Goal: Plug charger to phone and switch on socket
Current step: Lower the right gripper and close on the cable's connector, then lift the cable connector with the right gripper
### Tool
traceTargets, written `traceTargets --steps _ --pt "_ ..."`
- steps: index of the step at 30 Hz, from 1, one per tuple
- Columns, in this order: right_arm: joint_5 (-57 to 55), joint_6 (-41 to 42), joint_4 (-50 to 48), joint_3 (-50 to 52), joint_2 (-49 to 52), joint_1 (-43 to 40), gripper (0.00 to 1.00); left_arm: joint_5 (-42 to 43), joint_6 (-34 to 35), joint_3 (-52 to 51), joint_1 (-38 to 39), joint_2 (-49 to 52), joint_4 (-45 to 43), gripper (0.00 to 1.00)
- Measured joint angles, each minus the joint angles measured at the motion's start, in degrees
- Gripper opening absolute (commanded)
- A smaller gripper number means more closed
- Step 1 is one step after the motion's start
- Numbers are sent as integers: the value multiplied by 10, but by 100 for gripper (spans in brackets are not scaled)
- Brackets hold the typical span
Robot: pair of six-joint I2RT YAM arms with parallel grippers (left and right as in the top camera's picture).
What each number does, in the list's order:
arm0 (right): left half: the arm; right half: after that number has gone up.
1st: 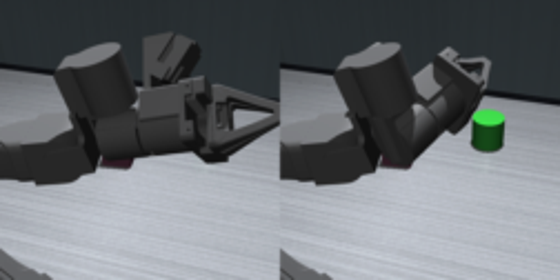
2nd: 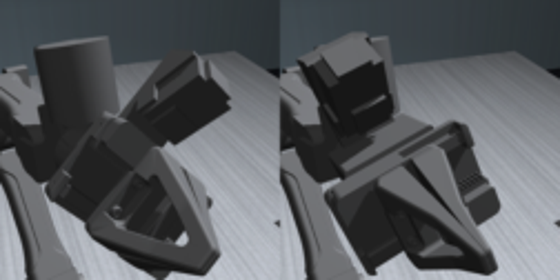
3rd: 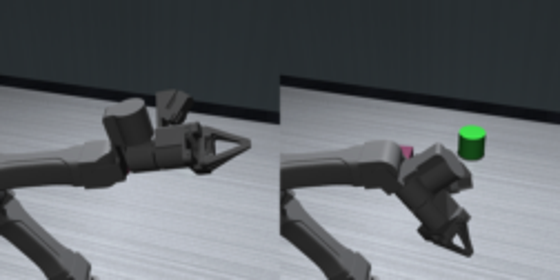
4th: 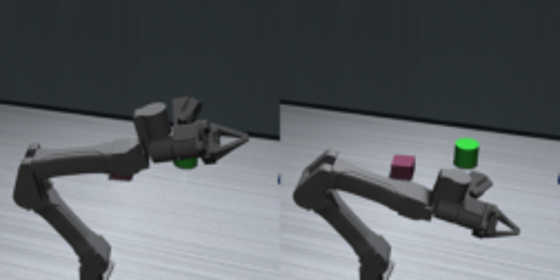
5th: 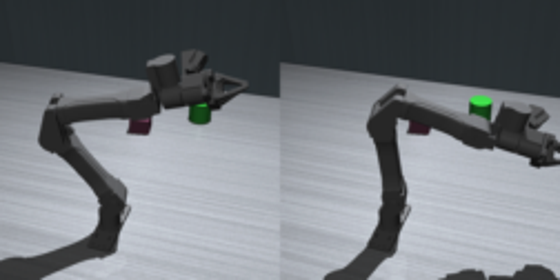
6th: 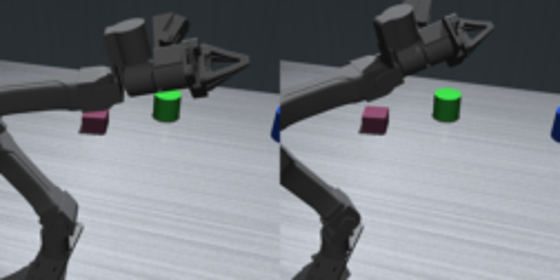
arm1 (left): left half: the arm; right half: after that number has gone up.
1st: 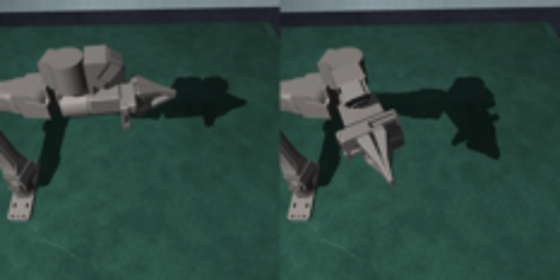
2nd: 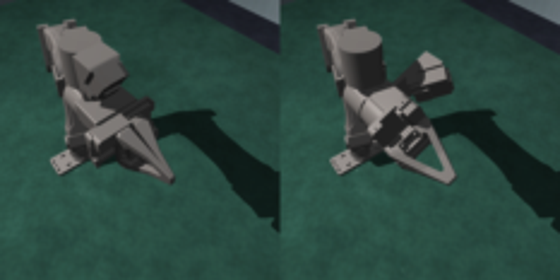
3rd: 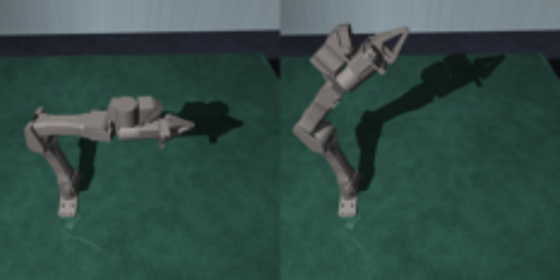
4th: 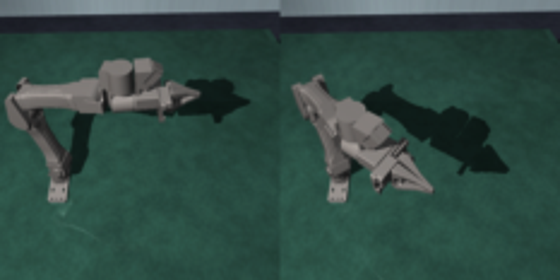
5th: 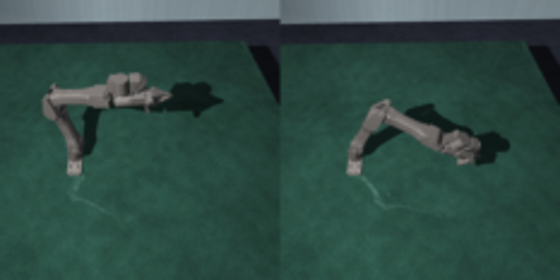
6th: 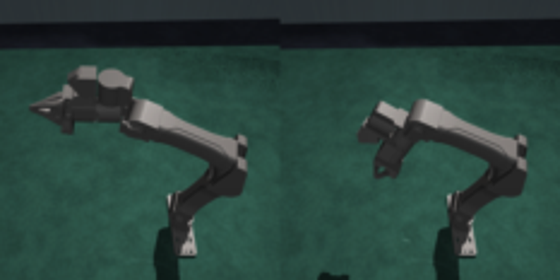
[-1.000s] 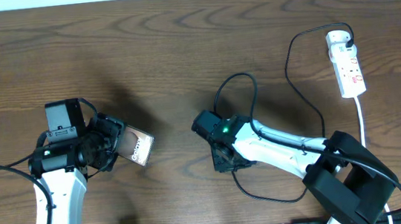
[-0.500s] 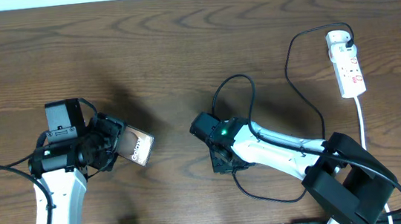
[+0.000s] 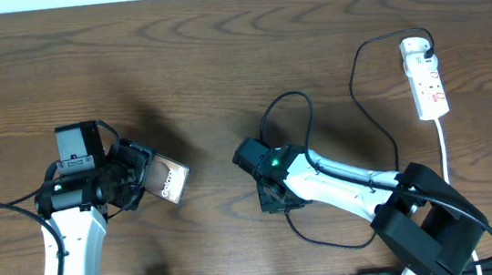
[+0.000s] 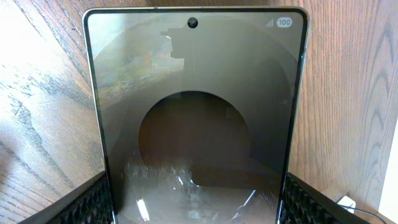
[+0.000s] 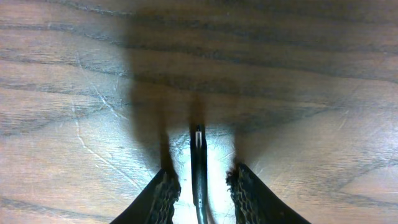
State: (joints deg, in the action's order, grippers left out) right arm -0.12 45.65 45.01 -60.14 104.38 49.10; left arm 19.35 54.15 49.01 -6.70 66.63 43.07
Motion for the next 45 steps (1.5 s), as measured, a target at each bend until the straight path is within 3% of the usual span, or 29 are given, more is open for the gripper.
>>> traceTargets --steps 4,12,19,37,45 --pt "-3 -1 -1 1 0 0 18 0 0 0 0 0 0 7" --pt "-8 2 -2 2 -1 0 15 0 0 0 0 0 0 7" --pt "-12 2 -3 2 -1 0 2 0 0 0 0 0 0 7" --pt "-12 -16 31 -10 -1 -21 1 0 0 0 0 0 0 7" --pt "-12 -75 118 -119 -6 -89 1 0 0 0 0 0 0 7"
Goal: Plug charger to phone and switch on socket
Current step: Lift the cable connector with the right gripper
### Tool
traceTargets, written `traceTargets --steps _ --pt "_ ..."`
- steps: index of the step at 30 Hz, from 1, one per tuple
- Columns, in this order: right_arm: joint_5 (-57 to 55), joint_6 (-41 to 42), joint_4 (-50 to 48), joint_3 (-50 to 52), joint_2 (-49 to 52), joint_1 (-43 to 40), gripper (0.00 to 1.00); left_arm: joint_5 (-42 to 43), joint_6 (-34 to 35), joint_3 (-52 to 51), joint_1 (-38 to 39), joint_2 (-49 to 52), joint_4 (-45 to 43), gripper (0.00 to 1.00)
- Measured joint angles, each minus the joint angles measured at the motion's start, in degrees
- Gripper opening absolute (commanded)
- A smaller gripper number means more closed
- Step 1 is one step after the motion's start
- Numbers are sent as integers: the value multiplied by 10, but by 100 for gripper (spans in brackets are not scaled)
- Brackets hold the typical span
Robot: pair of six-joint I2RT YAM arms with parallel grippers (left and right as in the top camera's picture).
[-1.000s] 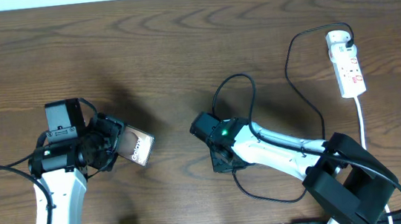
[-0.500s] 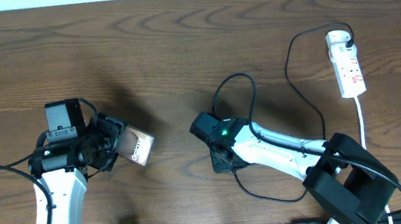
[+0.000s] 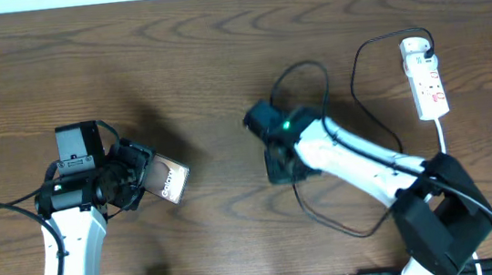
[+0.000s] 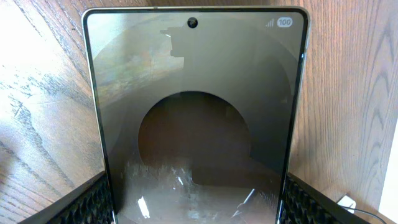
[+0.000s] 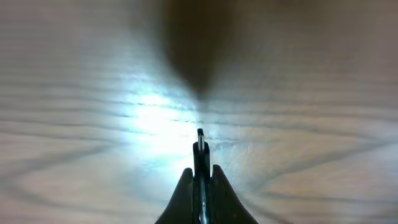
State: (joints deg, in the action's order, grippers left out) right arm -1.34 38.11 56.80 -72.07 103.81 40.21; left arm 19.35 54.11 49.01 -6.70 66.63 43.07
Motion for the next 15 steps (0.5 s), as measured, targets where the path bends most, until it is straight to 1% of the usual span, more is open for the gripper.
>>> traceTargets --steps 3,6,10,15 --pt "18 -44 33 -57 -10 -22 1 0 0 0 0 0 0 7" --pt "66 -108 66 -117 -20 -43 1 0 0 0 0 0 0 7" --pt "189 -223 98 -189 -30 -78 1 0 0 0 0 0 0 7" --pt "380 -387 143 -213 -36 -120 1 0 0 0 0 0 0 7"
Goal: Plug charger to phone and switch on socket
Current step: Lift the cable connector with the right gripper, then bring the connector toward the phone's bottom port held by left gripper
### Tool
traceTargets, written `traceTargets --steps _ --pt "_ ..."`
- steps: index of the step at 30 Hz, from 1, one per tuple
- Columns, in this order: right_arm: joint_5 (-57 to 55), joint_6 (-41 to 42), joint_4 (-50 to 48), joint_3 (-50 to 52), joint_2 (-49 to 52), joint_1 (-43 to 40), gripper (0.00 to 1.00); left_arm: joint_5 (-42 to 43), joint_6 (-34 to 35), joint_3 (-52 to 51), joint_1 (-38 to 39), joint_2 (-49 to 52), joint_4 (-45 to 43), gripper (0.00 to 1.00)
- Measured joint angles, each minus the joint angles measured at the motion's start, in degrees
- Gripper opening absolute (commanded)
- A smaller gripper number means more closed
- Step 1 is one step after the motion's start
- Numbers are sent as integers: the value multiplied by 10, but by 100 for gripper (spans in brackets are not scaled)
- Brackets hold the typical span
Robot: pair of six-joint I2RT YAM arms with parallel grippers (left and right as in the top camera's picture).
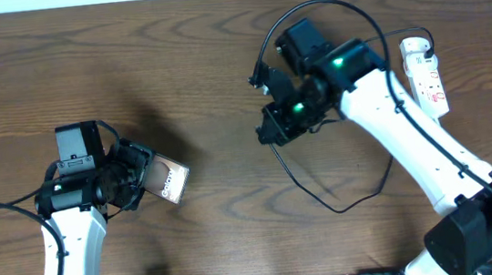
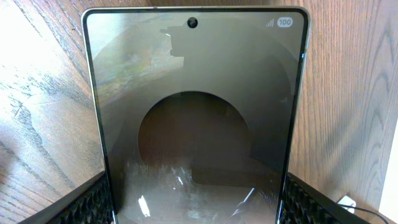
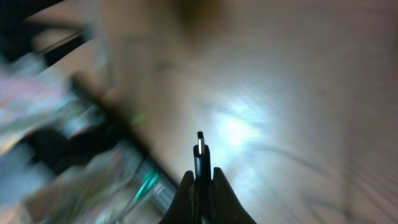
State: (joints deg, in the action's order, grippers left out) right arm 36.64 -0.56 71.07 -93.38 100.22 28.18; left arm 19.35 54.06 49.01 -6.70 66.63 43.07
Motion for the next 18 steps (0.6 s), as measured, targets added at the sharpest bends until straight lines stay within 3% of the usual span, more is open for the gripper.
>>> traceTargets --steps 4,8,18 --pt "120 -148 58 0 0 -22 1 0 -1 0 0 0 0 7" --pt "186 -245 71 9 0 -23 1 0 -1 0 0 0 0 7" --pt "286 -313 -16 143 5 -22 1 0 -16 0 0 0 0 7"
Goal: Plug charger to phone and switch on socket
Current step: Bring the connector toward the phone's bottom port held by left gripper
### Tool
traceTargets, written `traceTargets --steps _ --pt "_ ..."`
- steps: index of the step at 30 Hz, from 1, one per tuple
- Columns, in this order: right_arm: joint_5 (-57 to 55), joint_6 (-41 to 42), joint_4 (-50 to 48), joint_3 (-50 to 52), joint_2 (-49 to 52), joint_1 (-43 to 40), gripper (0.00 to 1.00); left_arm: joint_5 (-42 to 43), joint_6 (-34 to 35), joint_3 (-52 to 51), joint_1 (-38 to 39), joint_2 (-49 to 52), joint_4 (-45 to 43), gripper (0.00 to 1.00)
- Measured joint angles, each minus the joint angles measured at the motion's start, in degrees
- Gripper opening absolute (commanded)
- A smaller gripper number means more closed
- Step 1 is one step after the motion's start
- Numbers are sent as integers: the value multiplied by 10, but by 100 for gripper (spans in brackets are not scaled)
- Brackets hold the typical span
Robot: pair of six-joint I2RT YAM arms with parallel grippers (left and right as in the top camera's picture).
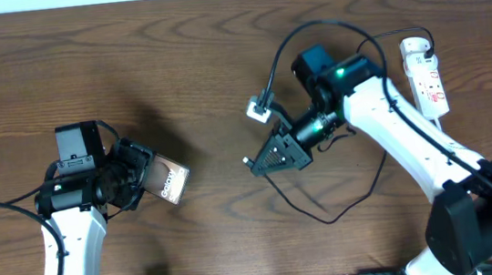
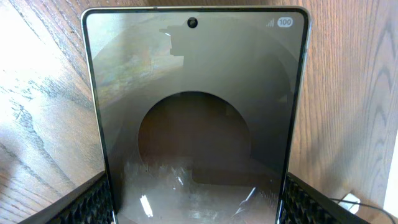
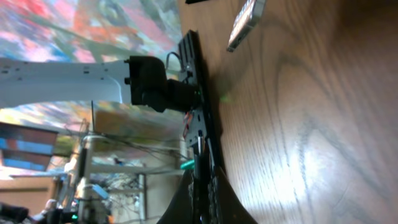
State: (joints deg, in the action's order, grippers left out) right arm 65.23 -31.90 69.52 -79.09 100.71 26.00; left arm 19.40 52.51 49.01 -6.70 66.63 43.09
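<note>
My left gripper [image 1: 145,180] is shut on the phone [image 1: 171,180], holding it tilted above the table at the left. In the left wrist view the phone [image 2: 199,124] fills the frame, screen lit, with a finger [image 2: 93,199] on each side edge. My right gripper [image 1: 250,162] points left toward the phone from the table's middle, shut on the charger plug [image 3: 200,174] of the black cable [image 1: 328,216]. The right wrist view shows the phone [image 3: 245,22] far ahead. The white socket strip [image 1: 427,77] lies at the far right.
The black cable loops over the wood table [image 1: 201,60] below and behind my right arm and runs back to the socket strip. The left arm [image 3: 62,81] and the table's front rail [image 3: 196,93] show in the right wrist view.
My right gripper, still shut on the plug, has come lower and nearer and turned to point left at the phone. The left gripper and phone have not moved.
My right gripper first stood open around the plug lying on the table. Then it was shut on the plug, then held it up farther back. Now it is level and aimed at the phone, which the left gripper has held still throughout.
</note>
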Motion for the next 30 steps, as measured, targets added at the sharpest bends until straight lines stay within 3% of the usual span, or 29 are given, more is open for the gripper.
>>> traceTargets --steps 6,12,20,30 --pt "36 -5 -45 62 17 13 1 11 -20 0 0 0 0 7" --pt "54 -2 -103 86 21 56 1 50 -82 0 0 0 -1 7" --pt "44 114 -241 91 59 106 1 120 -176 0 0 0 -1 7" --pt "21 191 -260 92 80 117 1 122 -182 0 0 0 18 7"
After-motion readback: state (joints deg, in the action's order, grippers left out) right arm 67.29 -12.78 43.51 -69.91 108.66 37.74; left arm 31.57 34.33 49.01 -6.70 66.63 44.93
